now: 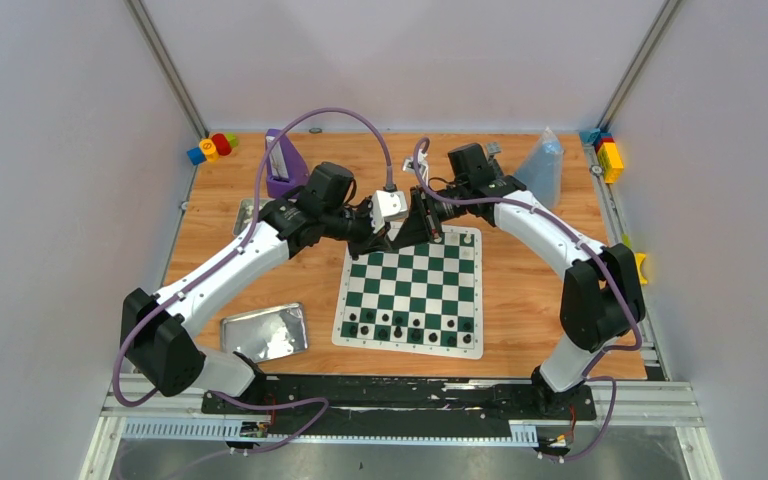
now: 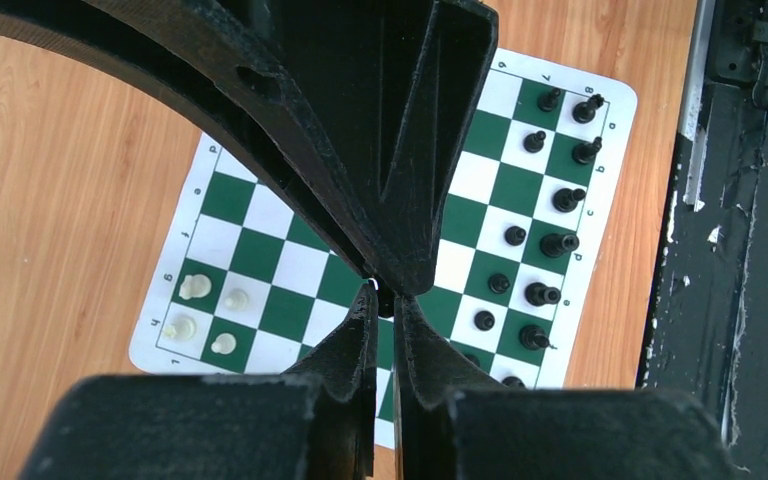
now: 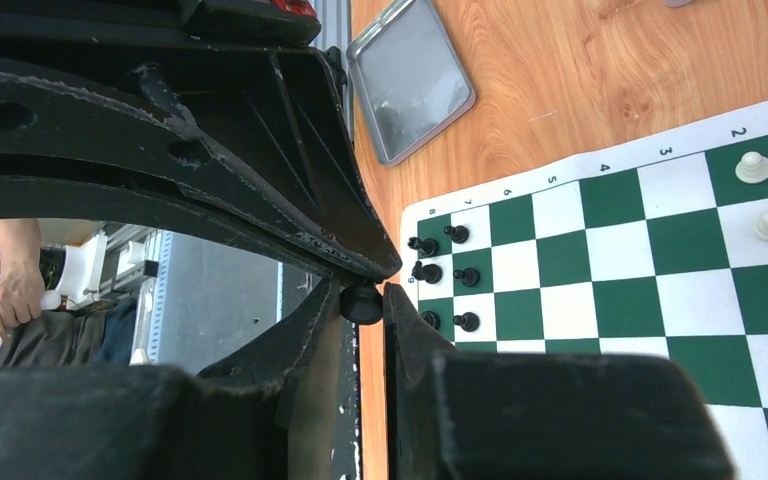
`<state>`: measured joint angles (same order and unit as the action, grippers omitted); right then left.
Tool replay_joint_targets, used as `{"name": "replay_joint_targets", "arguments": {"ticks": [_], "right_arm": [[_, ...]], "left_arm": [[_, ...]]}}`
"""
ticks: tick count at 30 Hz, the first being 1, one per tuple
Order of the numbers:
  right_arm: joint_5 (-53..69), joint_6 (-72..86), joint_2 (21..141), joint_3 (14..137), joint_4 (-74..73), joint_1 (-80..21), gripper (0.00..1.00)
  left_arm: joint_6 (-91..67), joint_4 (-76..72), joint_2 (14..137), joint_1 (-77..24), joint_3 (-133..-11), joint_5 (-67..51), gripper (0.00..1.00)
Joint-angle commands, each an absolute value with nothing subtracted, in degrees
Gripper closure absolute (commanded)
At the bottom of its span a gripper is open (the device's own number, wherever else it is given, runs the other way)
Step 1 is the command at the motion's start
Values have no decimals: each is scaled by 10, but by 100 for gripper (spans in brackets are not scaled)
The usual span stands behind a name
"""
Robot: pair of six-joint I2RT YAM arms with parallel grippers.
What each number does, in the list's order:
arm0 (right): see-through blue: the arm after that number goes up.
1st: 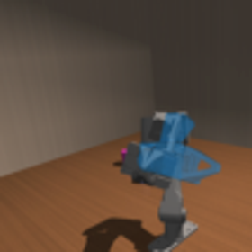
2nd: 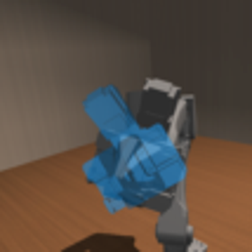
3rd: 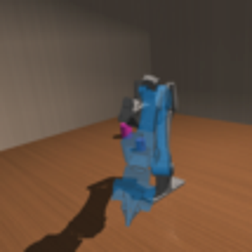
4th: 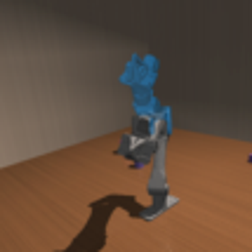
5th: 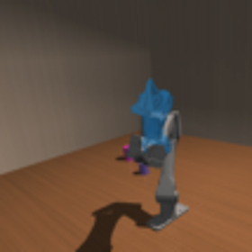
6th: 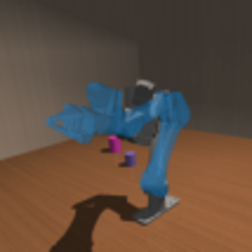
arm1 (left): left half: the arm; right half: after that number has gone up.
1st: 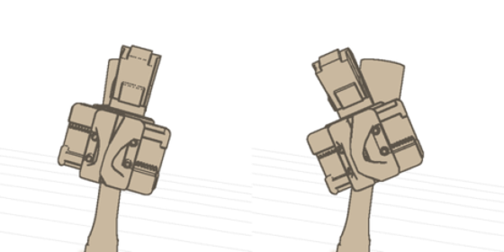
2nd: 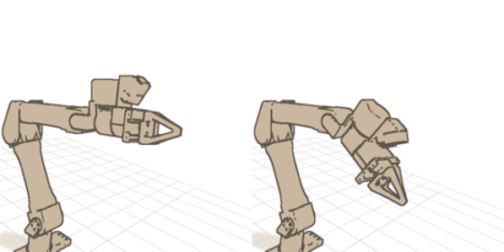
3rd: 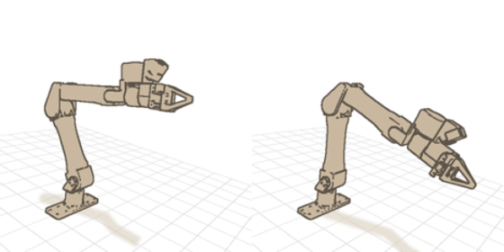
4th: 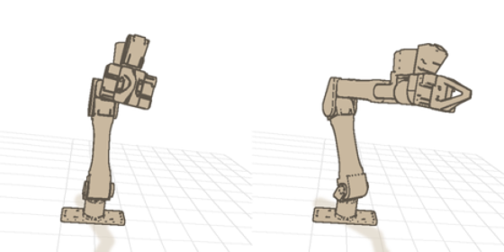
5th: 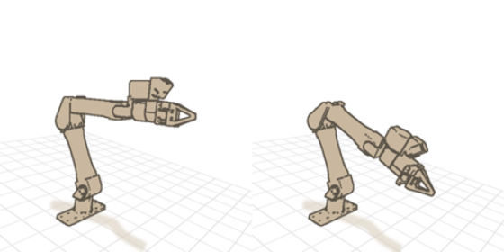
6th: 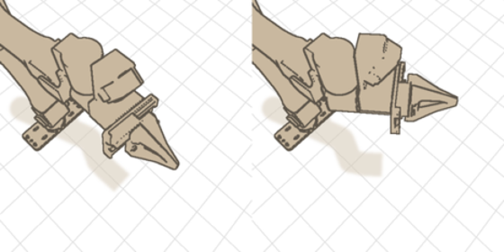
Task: Set up the chess pieces on the board
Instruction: Place the chess piece on the chessboard.
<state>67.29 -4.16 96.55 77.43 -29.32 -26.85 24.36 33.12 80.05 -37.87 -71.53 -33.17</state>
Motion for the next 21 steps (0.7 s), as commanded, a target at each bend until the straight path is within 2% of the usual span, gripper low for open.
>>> {"name": "replay_joint_targets", "arguments": {"ticks": [1, 5, 7, 10, 14, 21], "right_arm": [[685, -57, 952, 786, -284, -268, 97], [687, -57, 932, 776, -284, -257, 100], [694, -54, 922, 768, -284, -247, 100], [711, -48, 898, 755, -278, -230, 100], [748, -7, 874, 738, -241, -202, 100], [786, 138, 847, 724, -130, -168, 100]], "left_arm": [[238, 308, 781, -381, -708, -324, 88], [229, 304, 769, -381, -706, -317, 49], [223, 301, 767, -375, -710, -322, 37], [194, 286, 766, -346, -717, -366, 25], [164, 279, 778, -308, -741, -440, 18], [98, 235, 807, -288, -786, -547, 17]]}}
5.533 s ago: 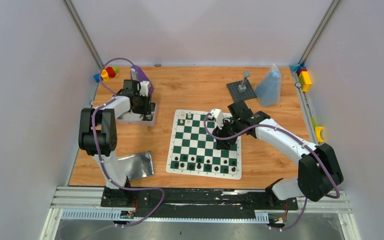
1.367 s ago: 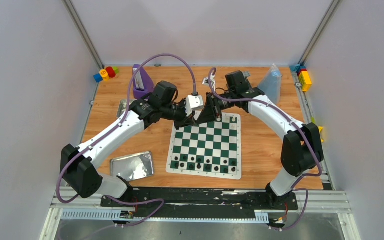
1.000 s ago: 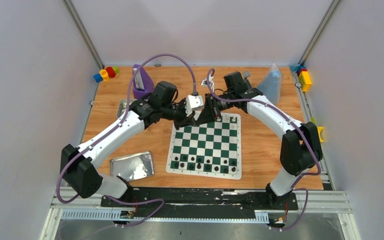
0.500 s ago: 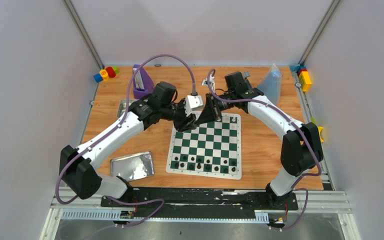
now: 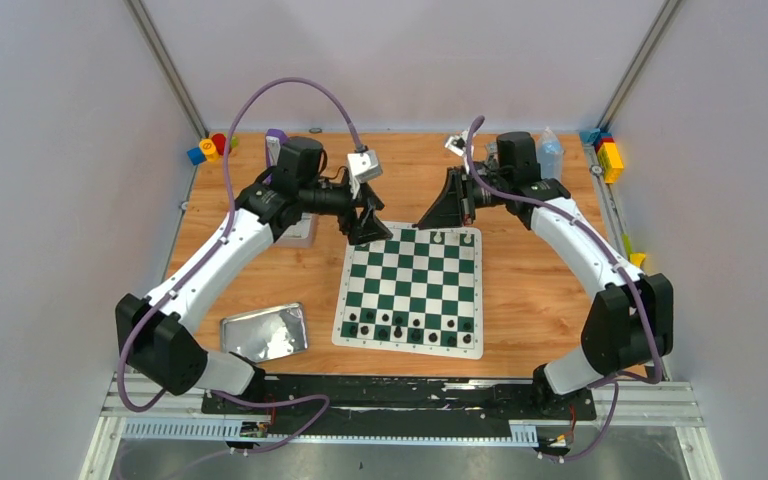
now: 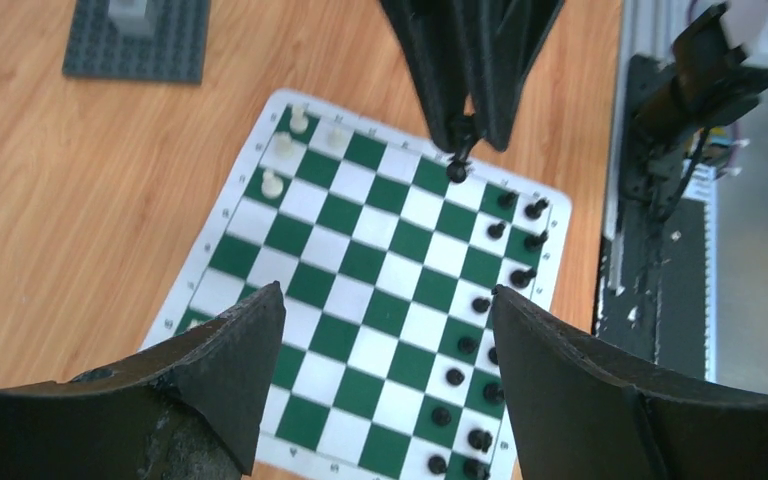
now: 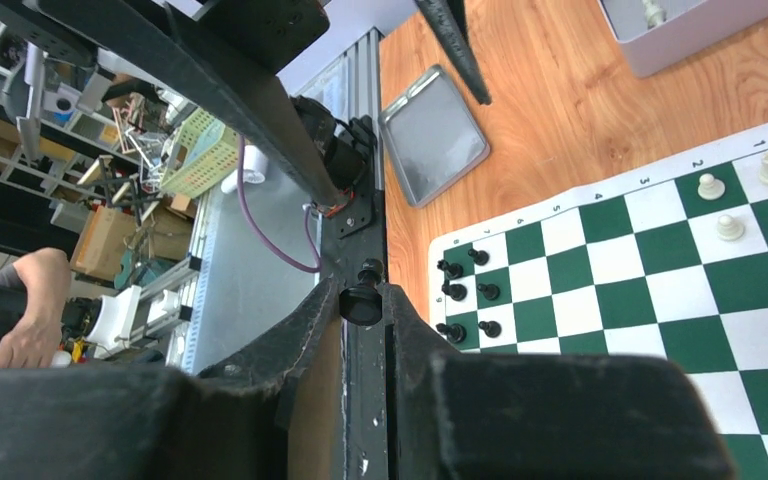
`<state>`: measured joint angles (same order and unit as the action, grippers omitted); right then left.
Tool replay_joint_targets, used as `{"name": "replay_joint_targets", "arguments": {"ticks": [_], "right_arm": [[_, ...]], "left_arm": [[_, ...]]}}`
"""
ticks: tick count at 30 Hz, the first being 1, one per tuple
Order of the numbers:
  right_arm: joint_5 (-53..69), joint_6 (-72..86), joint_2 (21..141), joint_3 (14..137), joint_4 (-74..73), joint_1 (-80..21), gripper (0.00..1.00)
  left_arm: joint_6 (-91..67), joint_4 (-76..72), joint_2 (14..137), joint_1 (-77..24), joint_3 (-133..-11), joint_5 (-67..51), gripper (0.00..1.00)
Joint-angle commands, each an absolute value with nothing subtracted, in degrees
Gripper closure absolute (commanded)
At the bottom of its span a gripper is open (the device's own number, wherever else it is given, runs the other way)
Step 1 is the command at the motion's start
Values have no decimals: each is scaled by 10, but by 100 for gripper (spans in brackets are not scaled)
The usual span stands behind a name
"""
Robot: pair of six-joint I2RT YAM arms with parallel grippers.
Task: Set up the chess pieces on the board
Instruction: Place the chess piece on the chessboard.
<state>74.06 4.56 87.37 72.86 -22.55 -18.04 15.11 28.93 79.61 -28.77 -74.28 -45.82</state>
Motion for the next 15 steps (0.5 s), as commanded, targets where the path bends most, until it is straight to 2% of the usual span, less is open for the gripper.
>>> {"name": "replay_joint_targets", "arguments": {"ticks": [1, 9, 15], "right_arm": [[786, 158, 847, 726, -118, -166, 100], [807, 331, 865, 728, 18, -152, 100], [802, 377, 859, 716, 59, -151, 100]], "left_arm": [[92, 215, 809, -288, -792, -553, 18], [-25, 14, 831, -288, -754, -635, 25], [-13, -38, 842, -288, -745, -633, 29]]}}
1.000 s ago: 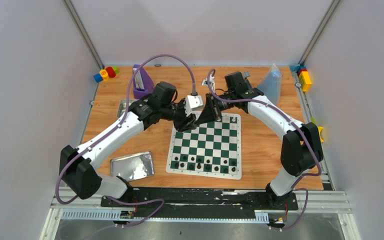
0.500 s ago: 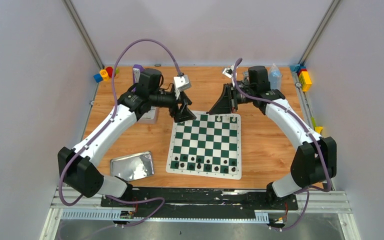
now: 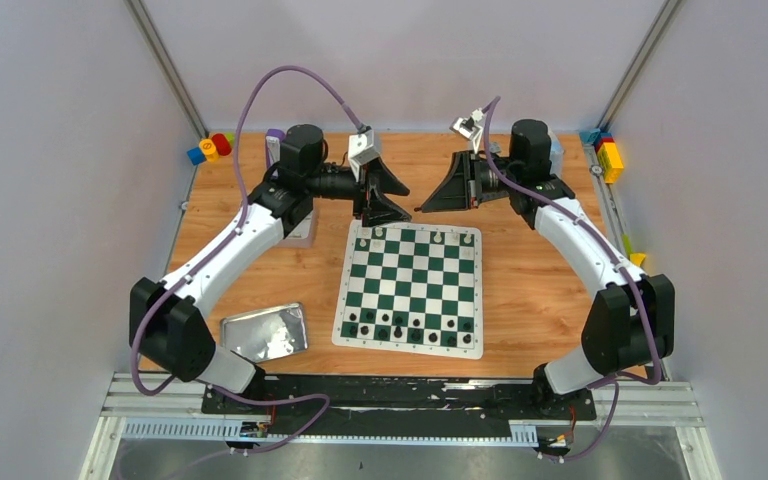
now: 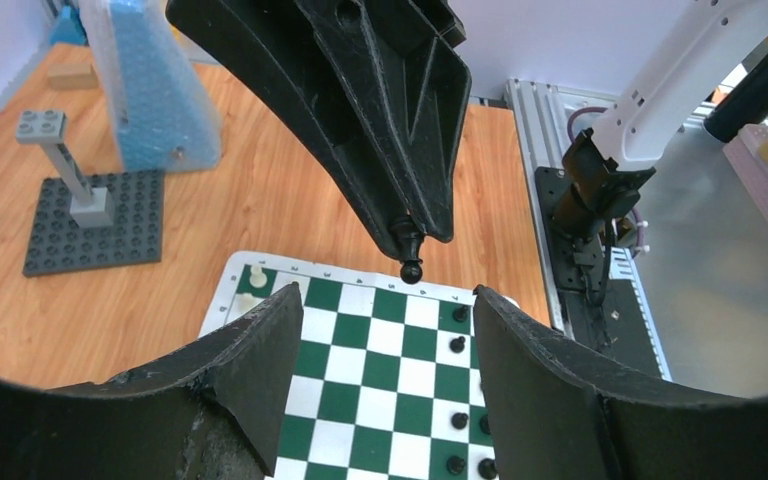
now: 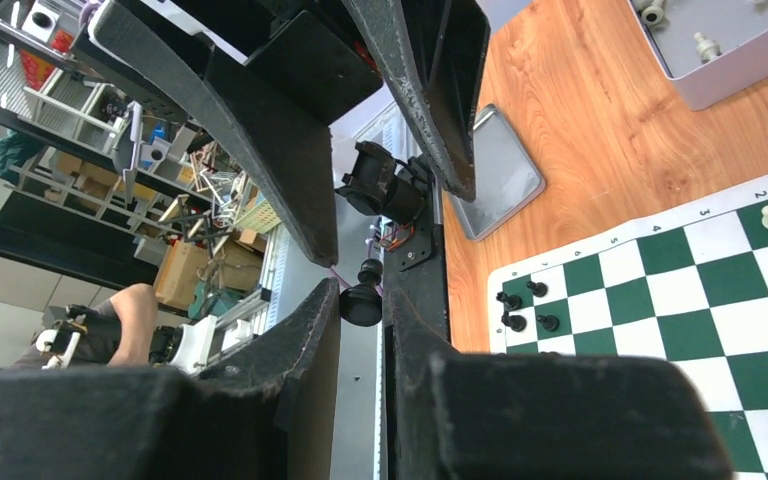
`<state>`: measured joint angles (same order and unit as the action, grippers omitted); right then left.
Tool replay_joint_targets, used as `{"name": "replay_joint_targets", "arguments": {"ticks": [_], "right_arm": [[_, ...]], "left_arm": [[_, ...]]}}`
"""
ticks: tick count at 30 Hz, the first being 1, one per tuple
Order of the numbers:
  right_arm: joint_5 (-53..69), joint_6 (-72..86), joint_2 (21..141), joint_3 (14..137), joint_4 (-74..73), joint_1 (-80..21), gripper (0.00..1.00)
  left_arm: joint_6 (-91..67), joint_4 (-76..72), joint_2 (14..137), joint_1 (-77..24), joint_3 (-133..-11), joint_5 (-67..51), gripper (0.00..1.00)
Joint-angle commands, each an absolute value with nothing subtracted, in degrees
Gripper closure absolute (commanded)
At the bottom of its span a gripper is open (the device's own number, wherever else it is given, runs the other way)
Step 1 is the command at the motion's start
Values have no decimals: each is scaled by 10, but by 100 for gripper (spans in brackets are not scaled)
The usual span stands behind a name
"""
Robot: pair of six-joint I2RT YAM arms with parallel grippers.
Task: Set up the chess pieces on the board
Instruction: Place the chess piece on the chessboard.
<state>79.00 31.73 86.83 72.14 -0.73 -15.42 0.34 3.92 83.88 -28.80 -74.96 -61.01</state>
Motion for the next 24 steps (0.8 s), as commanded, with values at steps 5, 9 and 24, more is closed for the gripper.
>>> {"name": "replay_joint_targets", "arguments": {"ticks": [5, 9, 24], "right_arm": [[793, 386, 857, 713, 63, -151, 100], [787, 390, 857, 713, 64, -151, 100], [780, 397, 853, 711, 72, -151, 100]], "left_arm": [[-25, -74, 843, -289, -733, -634, 32], [-29, -77, 843, -294, -732, -632, 34], [-13, -57, 846, -308, -737, -605, 42]]}}
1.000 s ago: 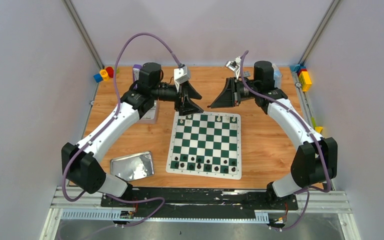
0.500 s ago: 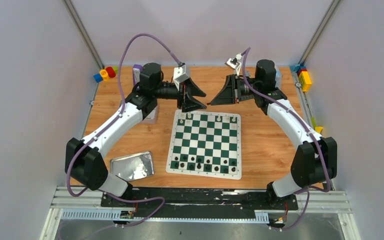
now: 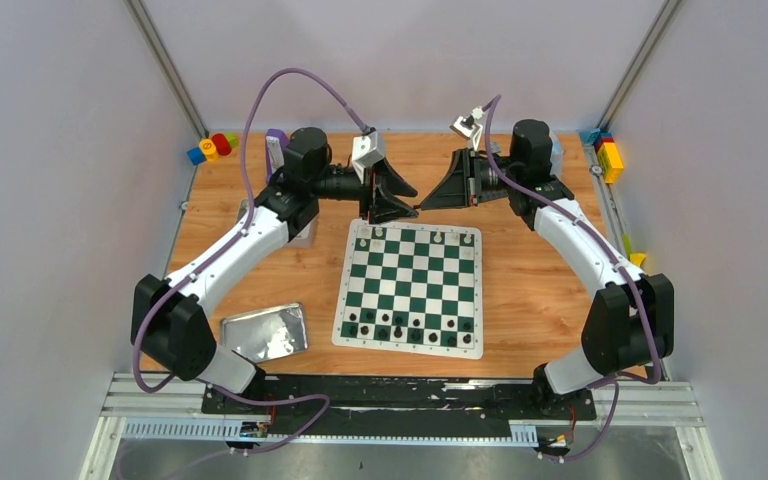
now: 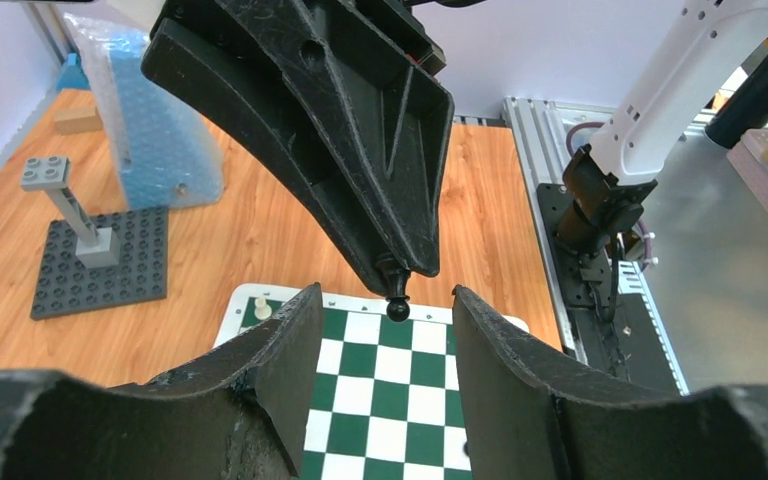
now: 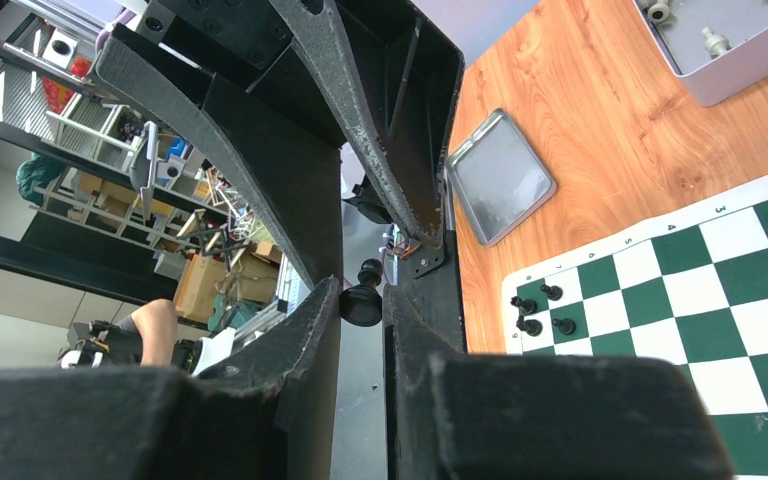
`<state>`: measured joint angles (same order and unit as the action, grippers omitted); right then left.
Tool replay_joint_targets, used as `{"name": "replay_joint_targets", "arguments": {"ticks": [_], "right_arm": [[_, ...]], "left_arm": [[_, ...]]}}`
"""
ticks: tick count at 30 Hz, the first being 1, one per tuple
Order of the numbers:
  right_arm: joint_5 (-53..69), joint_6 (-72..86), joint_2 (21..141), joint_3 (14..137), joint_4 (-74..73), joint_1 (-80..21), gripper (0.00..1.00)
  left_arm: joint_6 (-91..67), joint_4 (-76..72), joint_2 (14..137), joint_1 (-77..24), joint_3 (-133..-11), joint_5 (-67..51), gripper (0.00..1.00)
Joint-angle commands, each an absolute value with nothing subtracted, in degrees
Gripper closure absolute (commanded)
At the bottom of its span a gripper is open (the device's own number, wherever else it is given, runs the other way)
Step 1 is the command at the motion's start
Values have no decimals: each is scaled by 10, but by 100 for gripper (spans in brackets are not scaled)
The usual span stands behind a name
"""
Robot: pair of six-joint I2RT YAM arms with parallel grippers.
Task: Set up the chess pieces on the board
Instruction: Place the chess piece on the chessboard.
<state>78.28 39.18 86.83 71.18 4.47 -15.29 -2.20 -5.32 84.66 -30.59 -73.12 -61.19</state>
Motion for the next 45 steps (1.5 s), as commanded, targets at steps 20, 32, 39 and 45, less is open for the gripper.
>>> {"name": "replay_joint_targets", "arguments": {"ticks": [20, 32, 39, 45], "right_arm": [[775, 396, 852, 705, 76, -151, 100], [771, 387, 854, 700, 76, -145, 100], [770, 386, 853, 699, 76, -144, 100], [770, 385, 857, 696, 76, -144, 100]], "left_arm": [[-2, -31, 854, -320, -755, -596, 60], [12, -13, 844, -320, -759, -595, 64], [13, -15, 846, -320, -759, -596, 72], [4, -19, 854, -321, -768, -597, 74]]}}
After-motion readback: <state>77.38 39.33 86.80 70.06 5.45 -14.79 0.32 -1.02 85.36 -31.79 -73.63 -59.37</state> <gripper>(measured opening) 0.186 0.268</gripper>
